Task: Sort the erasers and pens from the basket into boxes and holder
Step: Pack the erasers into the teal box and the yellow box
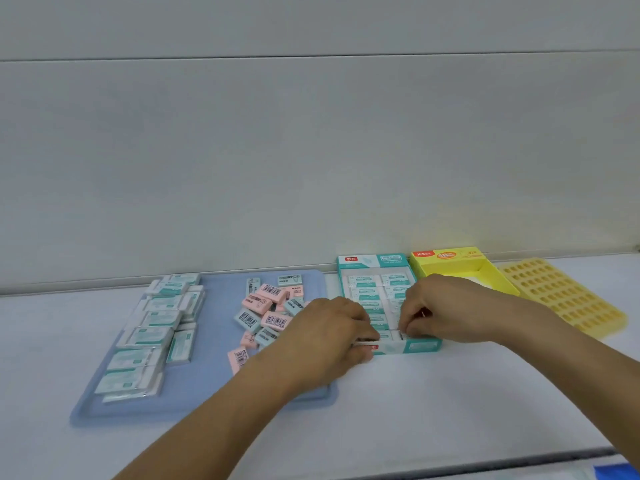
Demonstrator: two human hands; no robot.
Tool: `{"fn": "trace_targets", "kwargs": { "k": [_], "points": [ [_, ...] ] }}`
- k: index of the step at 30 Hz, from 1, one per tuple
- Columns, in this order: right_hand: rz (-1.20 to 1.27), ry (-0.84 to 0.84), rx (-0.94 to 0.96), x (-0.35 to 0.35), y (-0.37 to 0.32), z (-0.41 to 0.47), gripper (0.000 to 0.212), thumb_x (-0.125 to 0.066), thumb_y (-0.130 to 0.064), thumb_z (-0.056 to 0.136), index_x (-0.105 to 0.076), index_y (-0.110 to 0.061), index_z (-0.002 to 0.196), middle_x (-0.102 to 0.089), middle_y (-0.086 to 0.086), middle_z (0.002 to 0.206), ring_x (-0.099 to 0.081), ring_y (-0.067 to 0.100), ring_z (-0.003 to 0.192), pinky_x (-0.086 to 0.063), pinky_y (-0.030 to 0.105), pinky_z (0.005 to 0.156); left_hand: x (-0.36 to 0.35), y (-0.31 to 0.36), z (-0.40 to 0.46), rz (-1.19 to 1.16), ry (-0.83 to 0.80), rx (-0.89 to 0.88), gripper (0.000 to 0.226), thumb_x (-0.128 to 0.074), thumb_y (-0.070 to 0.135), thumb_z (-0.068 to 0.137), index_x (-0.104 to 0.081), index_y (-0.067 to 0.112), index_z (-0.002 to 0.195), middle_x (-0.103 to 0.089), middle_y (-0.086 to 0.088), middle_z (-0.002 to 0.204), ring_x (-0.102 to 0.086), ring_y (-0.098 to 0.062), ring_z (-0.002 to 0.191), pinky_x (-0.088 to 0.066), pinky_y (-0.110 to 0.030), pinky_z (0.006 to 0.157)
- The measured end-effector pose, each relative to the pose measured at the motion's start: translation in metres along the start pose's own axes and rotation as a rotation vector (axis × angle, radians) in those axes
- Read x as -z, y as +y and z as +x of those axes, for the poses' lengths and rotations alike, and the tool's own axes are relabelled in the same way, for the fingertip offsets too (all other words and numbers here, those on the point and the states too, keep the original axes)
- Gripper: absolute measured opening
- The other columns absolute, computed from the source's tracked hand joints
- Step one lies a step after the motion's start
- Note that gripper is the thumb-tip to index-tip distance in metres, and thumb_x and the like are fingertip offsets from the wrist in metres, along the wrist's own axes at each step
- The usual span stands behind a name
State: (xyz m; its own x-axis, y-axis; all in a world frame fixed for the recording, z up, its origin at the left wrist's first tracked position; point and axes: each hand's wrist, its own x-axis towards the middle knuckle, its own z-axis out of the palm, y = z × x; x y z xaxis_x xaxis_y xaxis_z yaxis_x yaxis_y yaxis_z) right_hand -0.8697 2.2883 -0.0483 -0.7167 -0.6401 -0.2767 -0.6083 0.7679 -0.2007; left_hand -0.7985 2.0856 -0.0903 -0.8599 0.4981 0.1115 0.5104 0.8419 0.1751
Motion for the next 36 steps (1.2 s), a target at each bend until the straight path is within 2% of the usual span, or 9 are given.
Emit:
{"fn": "trace_targets", "kwargs": {
  "k": [5, 9, 11, 13, 16, 23, 28, 31, 36],
  "points": [
    [0.234, 0.341, 0.181, 0.004, -0.039, 0.016, 0.010, -0.065, -0.026, 0.089, -0.075, -0.026, 0.088, -0.068, -0.017, 0.080, -0.059, 0.003, 0.078, -0.047, 0.024, 0.071, 0.010, -0.009, -0.053, -0.301, 0.326, 0.191, 0.044, -0.051, 0.051, 0.086, -0.066, 0.028, 0.120, -0.060, 0.012, 0.124, -0.047, -0.003, 0.121, -0.033, -0.020, 0.105],
    [0.309, 0.288, 0.343, 0.002, -0.099, 0.053, 0.009, -0.067, -0.027, 0.088, -0.075, -0.029, 0.090, -0.067, -0.016, 0.083, -0.059, 0.001, 0.077, -0.045, 0.019, 0.069, 0.029, -0.056, -0.131, -0.335, 0.592, 0.479, 0.033, -0.054, 0.050, 0.085, -0.068, 0.032, 0.109, -0.060, 0.024, 0.112, -0.049, 0.008, 0.111, -0.032, -0.005, 0.095],
    [0.290, 0.259, 0.383, 0.003, -0.130, 0.076, 0.011, -0.065, -0.027, 0.090, -0.074, -0.029, 0.096, -0.064, -0.017, 0.087, -0.057, 0.000, 0.079, -0.047, 0.024, 0.075, 0.040, -0.086, -0.163, -0.288, 0.668, 0.675, 0.024, -0.061, 0.042, 0.088, -0.069, 0.029, 0.107, -0.063, 0.020, 0.109, -0.055, -0.001, 0.107, -0.039, -0.015, 0.093],
    [0.290, 0.239, 0.399, 0.002, -0.160, 0.100, 0.015, -0.062, -0.026, 0.092, -0.073, -0.025, 0.103, -0.062, -0.015, 0.093, -0.057, 0.003, 0.085, -0.049, 0.030, 0.083, 0.051, -0.108, -0.182, -0.251, 0.621, 0.873, 0.022, -0.062, 0.036, 0.091, -0.067, 0.029, 0.111, -0.062, 0.015, 0.108, -0.058, -0.009, 0.103, -0.044, -0.027, 0.088],
    [0.256, 0.228, 0.386, -0.002, -0.203, 0.134, 0.019, -0.057, -0.024, 0.094, -0.070, -0.020, 0.107, -0.060, -0.009, 0.100, -0.058, 0.012, 0.094, -0.049, 0.037, 0.086, 0.061, -0.125, -0.190, -0.229, 0.420, 1.053, 0.035, -0.059, 0.049, 0.089, -0.060, 0.030, 0.119, -0.059, 0.014, 0.108, -0.058, -0.008, 0.095, -0.043, -0.027, 0.079],
    [0.159, 0.193, 0.158, -0.016, -0.247, 0.173, 0.024, -0.061, -0.035, 0.088, -0.060, -0.012, 0.097, -0.063, 0.003, 0.099, -0.060, 0.025, 0.092, -0.050, 0.038, 0.077, 0.059, -0.140, -0.175, -0.217, 0.168, 1.147, 0.066, -0.058, 0.076, 0.072, -0.051, 0.031, 0.120, -0.062, 0.010, 0.108, -0.061, -0.013, 0.096, -0.049, -0.033, 0.081],
    [0.206, 0.091, 0.143, -0.015, -0.251, 0.180, 0.025, -0.067, -0.027, 0.084, -0.063, -0.002, 0.083, -0.067, 0.008, 0.079, -0.062, 0.027, 0.074, -0.049, 0.036, 0.065, 0.060, -0.150, -0.174, -0.350, 0.165, 1.182, 0.064, -0.070, 0.070, 0.067, -0.050, 0.028, 0.111, -0.064, 0.009, 0.102, -0.062, -0.012, 0.090, -0.051, -0.032, 0.077],
    [0.230, 0.076, 0.147, -0.014, -0.249, 0.178, 0.033, -0.067, -0.024, 0.083, -0.044, -0.013, 0.062, -0.045, 0.002, 0.059, -0.041, 0.020, 0.058, -0.032, 0.030, 0.054, 0.062, -0.150, -0.176, -0.418, 0.215, 1.163, 0.054, -0.074, 0.061, 0.070, -0.052, 0.027, 0.104, -0.060, 0.011, 0.091, -0.060, -0.009, 0.082, -0.047, -0.029, 0.070],
    [0.555, 0.193, 0.201, -0.018, -0.230, 0.166, 0.017, -0.069, -0.026, 0.083, -0.056, -0.019, 0.074, -0.062, -0.003, 0.079, -0.059, 0.016, 0.072, -0.048, 0.033, 0.068, 0.060, -0.148, -0.172, -0.455, 0.303, 1.081, 0.037, -0.078, 0.047, 0.074, -0.061, 0.026, 0.100, -0.052, 0.008, 0.090, -0.052, -0.003, 0.070, -0.038, -0.022, 0.058]
  ]
}}
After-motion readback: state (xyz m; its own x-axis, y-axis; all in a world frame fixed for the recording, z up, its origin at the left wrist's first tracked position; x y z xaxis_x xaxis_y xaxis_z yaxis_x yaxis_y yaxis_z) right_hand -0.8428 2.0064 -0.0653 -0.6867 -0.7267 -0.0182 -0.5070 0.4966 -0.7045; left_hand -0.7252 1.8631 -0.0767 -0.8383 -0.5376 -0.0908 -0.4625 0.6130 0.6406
